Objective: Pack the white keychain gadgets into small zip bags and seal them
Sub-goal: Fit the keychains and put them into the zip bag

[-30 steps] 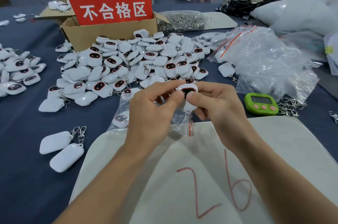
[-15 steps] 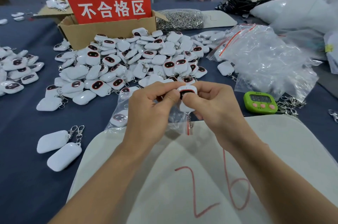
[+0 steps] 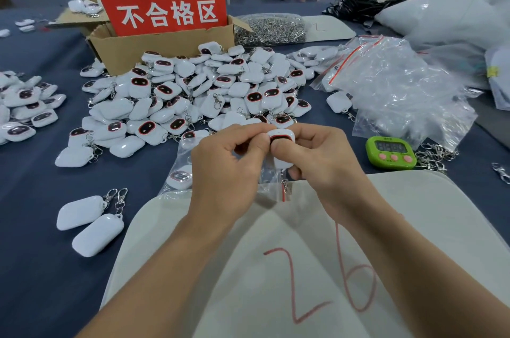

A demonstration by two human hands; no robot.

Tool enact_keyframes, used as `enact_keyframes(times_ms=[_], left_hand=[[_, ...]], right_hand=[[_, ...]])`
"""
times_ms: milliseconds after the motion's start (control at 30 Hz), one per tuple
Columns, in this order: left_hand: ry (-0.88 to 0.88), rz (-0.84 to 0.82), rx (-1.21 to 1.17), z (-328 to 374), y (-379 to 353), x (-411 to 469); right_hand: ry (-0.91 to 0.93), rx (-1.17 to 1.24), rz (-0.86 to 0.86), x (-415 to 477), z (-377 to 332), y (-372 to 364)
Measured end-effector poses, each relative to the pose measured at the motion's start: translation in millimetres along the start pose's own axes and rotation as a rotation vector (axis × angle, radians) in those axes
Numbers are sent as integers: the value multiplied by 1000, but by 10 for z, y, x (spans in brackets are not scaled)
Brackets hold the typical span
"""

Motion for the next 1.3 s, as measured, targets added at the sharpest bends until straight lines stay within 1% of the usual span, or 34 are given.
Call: enact_keyframes(times_ms=[133,267,433,567,633,767,900,1067,1200,1300], left_hand=[[35,21,13,5,4,4],[39,20,24,-8,-6,15],[40,13,20,-26,-28,10],[48,18,-1,-28,-36,2],[51,19,-10,-39,-32,5],[34,41,7,-64,3,34],[1,50,59,-81,17,23],[-47,51,179,-98,9,7],[-57,55,187,-108,9,-17],[-66,27,183,-95,9,-9]], right_hand=[[43,41,-91,-1,-21,27],[29,106,-73,26,1,47],[43,127,-72,22,-7,56],[87,79,-68,10,-41,90],[110,34,-47,-3,-54,74],[220,-92,96,5,-70,95],[334,-90,184,27,-121,164],[340,-66,171,36,-122,162],[361,-62,151,23,-128,145],[355,-91,147,35,-118,159]])
Point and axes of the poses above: each hand's wrist, its own x-axis towards the middle knuckle, its own y-axis out of the back of the hand, z = x × y, the point moved 3 cm from there along x, towards the middle knuckle, and after that the axes turned 9 degrees about z, right-handed, at the moved point
